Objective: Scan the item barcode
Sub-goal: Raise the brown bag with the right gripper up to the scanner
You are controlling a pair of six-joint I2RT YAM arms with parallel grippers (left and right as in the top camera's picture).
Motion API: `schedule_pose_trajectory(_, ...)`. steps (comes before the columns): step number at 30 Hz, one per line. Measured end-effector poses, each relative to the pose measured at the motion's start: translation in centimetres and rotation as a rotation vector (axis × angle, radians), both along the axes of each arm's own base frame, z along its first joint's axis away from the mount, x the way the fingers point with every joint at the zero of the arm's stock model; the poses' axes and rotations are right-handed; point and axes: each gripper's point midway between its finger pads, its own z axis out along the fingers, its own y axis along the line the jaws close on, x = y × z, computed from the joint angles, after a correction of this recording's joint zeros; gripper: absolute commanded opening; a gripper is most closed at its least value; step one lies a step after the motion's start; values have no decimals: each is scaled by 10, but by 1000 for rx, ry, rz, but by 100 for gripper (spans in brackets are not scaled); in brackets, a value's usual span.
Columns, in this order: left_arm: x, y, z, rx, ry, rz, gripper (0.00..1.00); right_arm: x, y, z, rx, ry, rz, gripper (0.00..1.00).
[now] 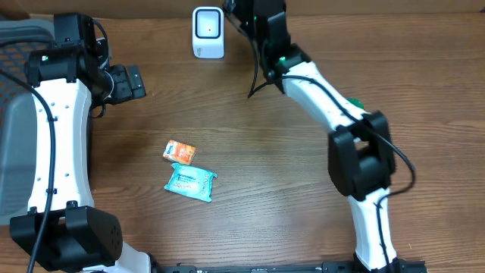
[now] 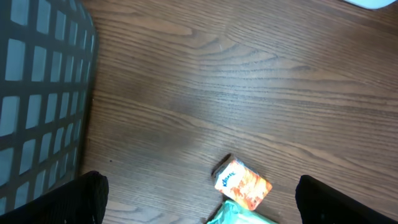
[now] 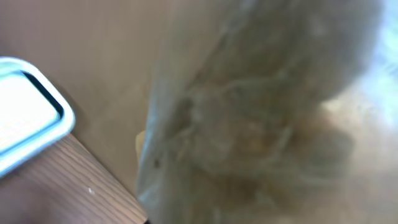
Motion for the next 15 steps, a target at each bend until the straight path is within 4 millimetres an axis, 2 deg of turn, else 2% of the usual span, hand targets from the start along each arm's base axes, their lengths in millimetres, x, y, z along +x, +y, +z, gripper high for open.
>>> schedule_pose_trajectory(5,0,0,0,0,0,0,99,14,-6,-61,-239,-6,-36,4)
schedule_pose_trajectory(9,0,0,0,0,0,0,100,16,-8,-90,-395,12,-25,4)
schedule_pose_trajectory(11,0,0,0,0,0,0,100,15,-7,-98,-461,14,-18,4)
schedule_pose_trajectory(15,0,0,0,0,0,0,99,13,1,-98,-565,-9,7,4)
